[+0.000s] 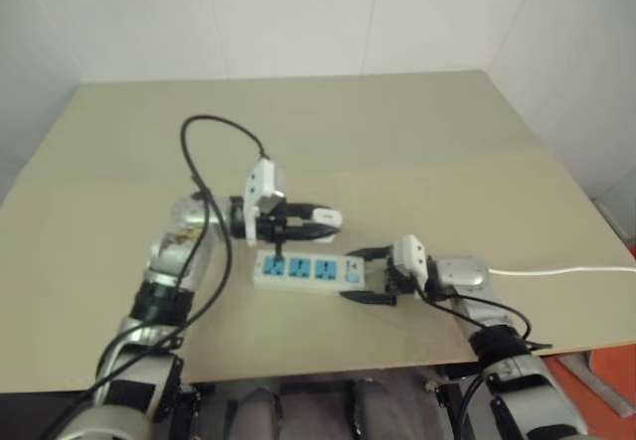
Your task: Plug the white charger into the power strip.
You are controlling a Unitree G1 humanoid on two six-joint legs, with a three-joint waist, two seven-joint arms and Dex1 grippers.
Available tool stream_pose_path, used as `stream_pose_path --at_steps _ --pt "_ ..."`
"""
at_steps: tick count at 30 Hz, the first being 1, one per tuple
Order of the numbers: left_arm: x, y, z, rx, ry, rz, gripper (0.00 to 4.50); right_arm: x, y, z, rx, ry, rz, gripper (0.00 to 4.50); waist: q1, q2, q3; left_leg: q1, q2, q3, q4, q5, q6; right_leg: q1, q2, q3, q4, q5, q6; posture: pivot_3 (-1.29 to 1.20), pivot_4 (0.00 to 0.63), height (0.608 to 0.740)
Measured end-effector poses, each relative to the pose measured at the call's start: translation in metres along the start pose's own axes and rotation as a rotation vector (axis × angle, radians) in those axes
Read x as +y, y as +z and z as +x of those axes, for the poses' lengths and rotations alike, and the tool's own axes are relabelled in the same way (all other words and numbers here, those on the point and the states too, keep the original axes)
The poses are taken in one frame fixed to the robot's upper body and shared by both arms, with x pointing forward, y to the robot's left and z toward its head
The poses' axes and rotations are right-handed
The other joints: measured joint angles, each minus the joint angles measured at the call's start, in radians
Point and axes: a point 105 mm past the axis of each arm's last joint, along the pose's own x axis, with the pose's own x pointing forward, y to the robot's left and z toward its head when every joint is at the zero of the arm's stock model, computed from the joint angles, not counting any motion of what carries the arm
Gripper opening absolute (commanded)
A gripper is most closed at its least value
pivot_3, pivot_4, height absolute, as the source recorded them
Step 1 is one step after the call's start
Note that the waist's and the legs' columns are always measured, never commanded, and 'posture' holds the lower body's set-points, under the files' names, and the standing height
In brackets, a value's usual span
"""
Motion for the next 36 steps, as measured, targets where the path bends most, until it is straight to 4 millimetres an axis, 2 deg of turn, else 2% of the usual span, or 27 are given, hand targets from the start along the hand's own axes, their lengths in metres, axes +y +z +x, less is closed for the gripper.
stream_pose_path --at_steps 10,14,19,25,36 --pt "-0.017 -0.025 0.007 -0.004 -0.065 -0.113 1.01 0.000 0.000 0.001 0.003 0.003 -0.001 3.40 -0.001 0.000 0.000 0.002 -0.001 0.000 0.000 0.000 -0.001 0.002 0.000 0.001 0.000 0.000 0.000 0.00 0.150 0.740" --pt "-0.023 -0.027 0.003 -0.008 -0.123 -0.159 1.01 0.000 0.000 0.002 0.002 0.003 0.000 3.40 -0.002 0.000 0.000 0.003 -0.001 0.000 0.000 0.000 -0.001 0.002 0.000 0.001 0.001 0.000 0.000 0.00 0.150 0.740" --pt "-0.025 -0.044 -0.005 0.044 -0.136 -0.182 1.01 0.001 -0.001 0.002 0.003 0.002 0.001 3.40 -0.001 0.000 0.000 0.004 -0.001 0.000 -0.001 0.000 -0.001 0.005 0.000 0.001 -0.001 0.000 0.000 0.00 0.150 0.740" --pt "-0.024 -0.048 -0.006 0.046 -0.143 -0.139 1.01 0.001 -0.003 0.003 0.008 -0.004 0.006 3.40 -0.001 0.000 0.000 0.013 -0.001 0.000 -0.003 0.000 0.000 0.013 0.000 0.001 -0.004 0.000 0.000 0.00 0.150 0.740" --pt "-0.025 -0.049 0.003 0.001 -0.139 -0.175 1.01 0.002 -0.003 0.002 0.011 -0.007 0.001 3.40 0.000 0.000 0.000 0.014 -0.001 0.000 -0.003 0.000 0.000 0.015 0.001 0.001 -0.004 0.000 0.000 0.00 0.150 0.740"
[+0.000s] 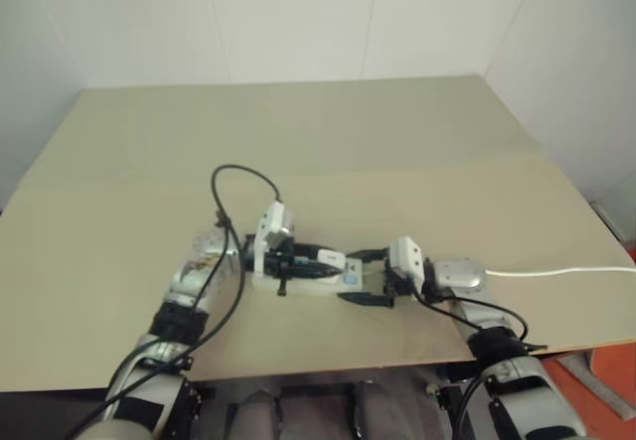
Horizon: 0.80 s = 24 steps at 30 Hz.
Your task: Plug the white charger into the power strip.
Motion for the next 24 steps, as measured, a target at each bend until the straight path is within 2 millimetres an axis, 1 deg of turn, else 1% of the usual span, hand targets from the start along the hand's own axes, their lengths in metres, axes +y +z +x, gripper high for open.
stream_pose_path --at_steps 7,9,11,15,24 --pt "0.0017 -0.0018 -0.0002 -0.003 0.007 0.024 1.01 0.0000 -0.0003 0.0001 0.003 -0.001 0.001 3.40 0.000 0.000 0.000 0.000 0.000 0.000 0.000 0.000 0.000 0.000 0.000 0.000 0.000 0.000 0.000 0.00 0.150 0.740" --pt "0.0048 -0.0031 0.0009 -0.009 0.019 0.029 1.01 0.0004 -0.0010 -0.0003 0.006 -0.001 0.002 3.40 0.001 0.000 0.000 0.000 0.000 0.000 0.000 0.000 0.000 0.000 0.000 0.000 0.000 0.000 0.000 0.00 0.150 0.740" --pt "0.0073 -0.0076 0.0011 -0.007 0.031 0.019 1.01 0.0005 -0.0014 -0.0004 0.006 -0.004 0.005 3.40 0.001 0.000 0.000 0.000 0.000 0.000 0.000 0.000 0.000 0.000 0.000 0.000 0.000 0.000 0.000 0.00 0.150 0.740" --pt "0.0087 -0.0080 0.0015 -0.008 0.027 0.014 1.01 -0.0001 -0.0018 -0.0008 0.009 -0.009 0.011 3.40 0.002 0.000 0.000 0.000 0.000 0.000 0.000 0.000 0.000 0.001 0.000 0.000 0.000 0.000 0.000 0.00 0.150 0.740" --pt "0.0049 -0.0090 -0.0019 0.015 -0.014 0.026 1.01 0.0032 -0.0003 0.0011 0.005 -0.006 0.004 3.40 -0.001 0.000 0.000 0.000 0.000 0.000 -0.002 0.000 0.000 0.001 0.001 0.000 -0.003 0.000 0.000 0.00 0.150 0.740"
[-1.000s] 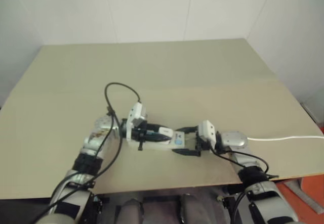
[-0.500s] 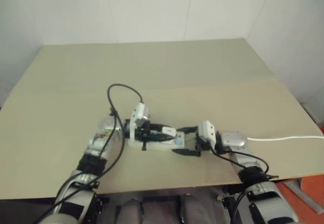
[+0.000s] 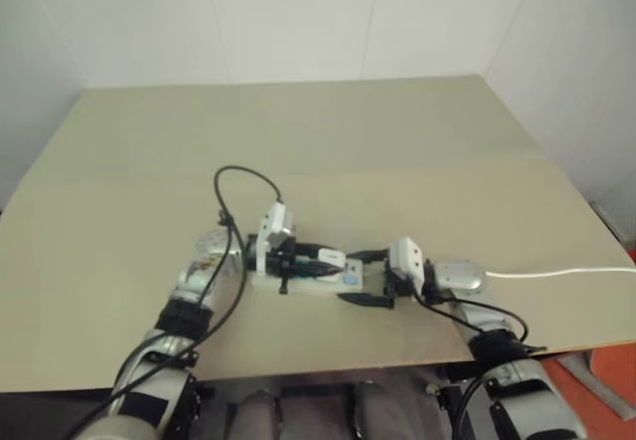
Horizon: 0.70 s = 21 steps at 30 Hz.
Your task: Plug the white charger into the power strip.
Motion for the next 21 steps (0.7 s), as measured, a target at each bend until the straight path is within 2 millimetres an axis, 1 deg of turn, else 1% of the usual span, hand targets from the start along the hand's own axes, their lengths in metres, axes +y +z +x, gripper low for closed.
stream_pose_path --at_steps 7,21 --pt "-0.006 -0.003 -0.007 0.023 -0.036 0.055 1.01 0.004 0.002 0.006 -0.003 0.023 -0.003 3.40 -0.001 0.000 0.000 0.000 0.001 0.000 -0.001 -0.001 0.001 0.000 0.001 0.000 -0.003 0.000 0.000 0.00 0.150 0.740" --pt "-0.012 -0.007 -0.015 0.016 0.025 0.096 1.01 0.005 0.002 0.008 -0.004 0.028 0.001 3.40 -0.003 0.000 0.000 0.000 0.003 0.001 -0.001 -0.001 0.002 0.000 0.003 0.001 -0.003 0.000 0.000 0.00 0.150 0.740"
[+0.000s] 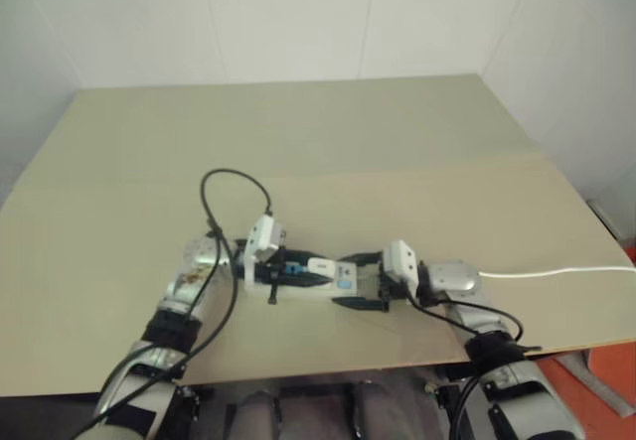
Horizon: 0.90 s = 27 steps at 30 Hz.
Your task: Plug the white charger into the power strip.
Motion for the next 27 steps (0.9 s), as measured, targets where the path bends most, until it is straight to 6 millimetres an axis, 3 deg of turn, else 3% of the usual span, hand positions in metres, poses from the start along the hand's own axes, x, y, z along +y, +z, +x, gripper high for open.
stream_pose_path --at_steps 11,27 --pt "-0.005 -0.005 -0.012 0.039 0.016 -0.018 1.01 0.001 0.001 0.008 -0.004 0.029 -0.001 3.40 -0.014 0.000 0.000 0.001 0.001 0.000 -0.001 0.000 0.000 0.000 0.001 0.001 0.000 0.000 0.000 0.00 0.150 0.740" --pt "-0.004 -0.004 -0.007 0.061 -0.010 0.016 1.01 0.001 0.000 0.007 -0.004 0.026 0.009 3.40 -0.010 0.000 0.000 0.004 0.000 0.001 -0.001 0.000 0.000 0.004 0.001 0.001 -0.001 0.000 0.000 0.00 0.150 0.740"
